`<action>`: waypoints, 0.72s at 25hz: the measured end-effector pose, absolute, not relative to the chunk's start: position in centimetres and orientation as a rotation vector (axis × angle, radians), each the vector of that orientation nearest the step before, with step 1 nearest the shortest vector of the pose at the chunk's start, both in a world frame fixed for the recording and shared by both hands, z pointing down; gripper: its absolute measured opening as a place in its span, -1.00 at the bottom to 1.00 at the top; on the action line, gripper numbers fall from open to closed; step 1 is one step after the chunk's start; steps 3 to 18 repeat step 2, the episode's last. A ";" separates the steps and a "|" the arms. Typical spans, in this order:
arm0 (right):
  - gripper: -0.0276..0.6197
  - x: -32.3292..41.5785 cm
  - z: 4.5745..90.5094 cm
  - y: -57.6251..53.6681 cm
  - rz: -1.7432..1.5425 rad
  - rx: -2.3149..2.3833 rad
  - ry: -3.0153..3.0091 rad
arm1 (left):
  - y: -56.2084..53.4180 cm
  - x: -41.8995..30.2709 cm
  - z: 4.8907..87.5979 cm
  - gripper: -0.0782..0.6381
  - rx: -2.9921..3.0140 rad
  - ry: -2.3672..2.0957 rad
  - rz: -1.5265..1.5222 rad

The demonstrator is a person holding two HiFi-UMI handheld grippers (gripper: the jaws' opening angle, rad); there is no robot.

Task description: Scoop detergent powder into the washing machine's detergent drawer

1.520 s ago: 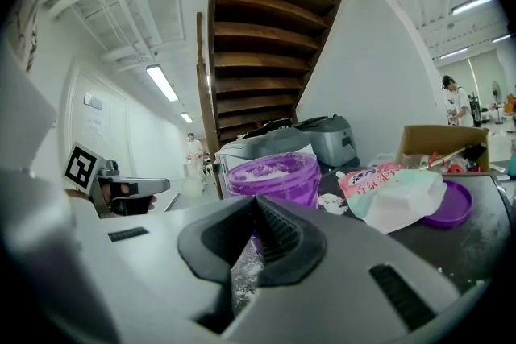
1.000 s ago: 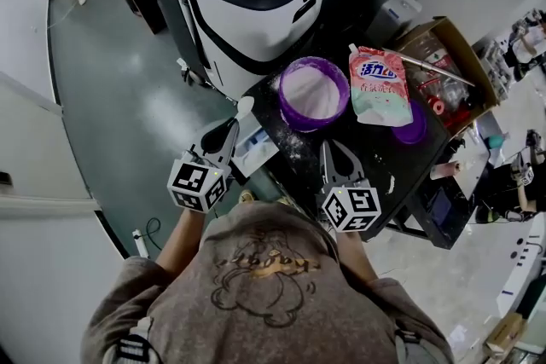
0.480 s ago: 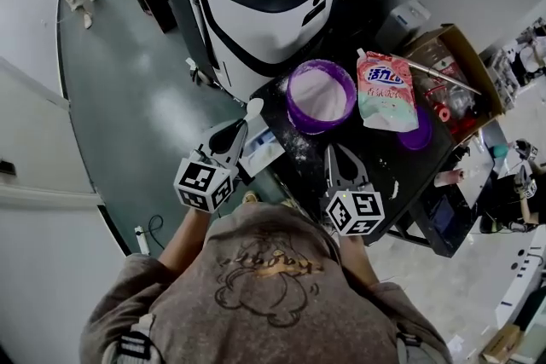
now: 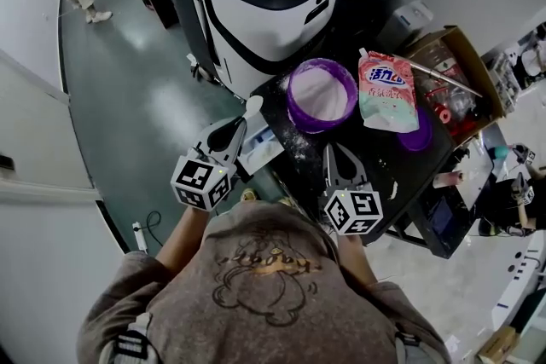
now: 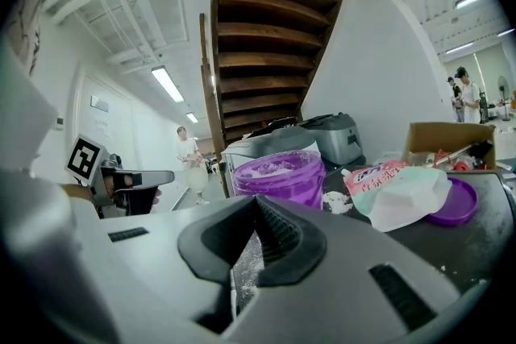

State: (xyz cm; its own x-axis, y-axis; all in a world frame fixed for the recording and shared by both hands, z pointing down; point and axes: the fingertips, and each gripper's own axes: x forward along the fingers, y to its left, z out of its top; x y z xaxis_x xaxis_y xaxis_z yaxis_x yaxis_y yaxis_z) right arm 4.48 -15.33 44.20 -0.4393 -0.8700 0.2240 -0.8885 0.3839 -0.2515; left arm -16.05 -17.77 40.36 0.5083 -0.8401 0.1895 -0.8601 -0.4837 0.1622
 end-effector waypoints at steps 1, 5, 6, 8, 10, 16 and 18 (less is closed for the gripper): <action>-0.91 4.4 44.2 -15.4 0.520 1.629 -2.569 | -17.8 -16.1 40.4 -0.72 2.513 -1.448 0.122; -0.91 4.4 44.2 -15.5 0.519 1.624 -2.571 | -17.8 -16.1 40.4 -0.72 2.511 -1.451 0.121; -0.91 4.4 44.2 -15.5 0.519 1.624 -2.571 | -17.8 -16.1 40.4 -0.72 2.511 -1.451 0.121; -0.91 4.4 44.2 -15.5 0.519 1.624 -2.571 | -17.8 -16.1 40.4 -0.72 2.511 -1.451 0.121; -0.91 4.4 44.2 -15.5 0.519 1.624 -2.571 | -17.8 -16.1 40.4 -0.72 2.511 -1.451 0.121; -0.91 4.4 44.2 -15.5 0.519 1.624 -2.571 | -17.8 -16.1 40.4 -0.72 2.511 -1.451 0.121; -0.91 4.4 44.2 -15.5 0.519 1.624 -2.571 | -17.8 -16.1 40.4 -0.72 2.511 -1.451 0.121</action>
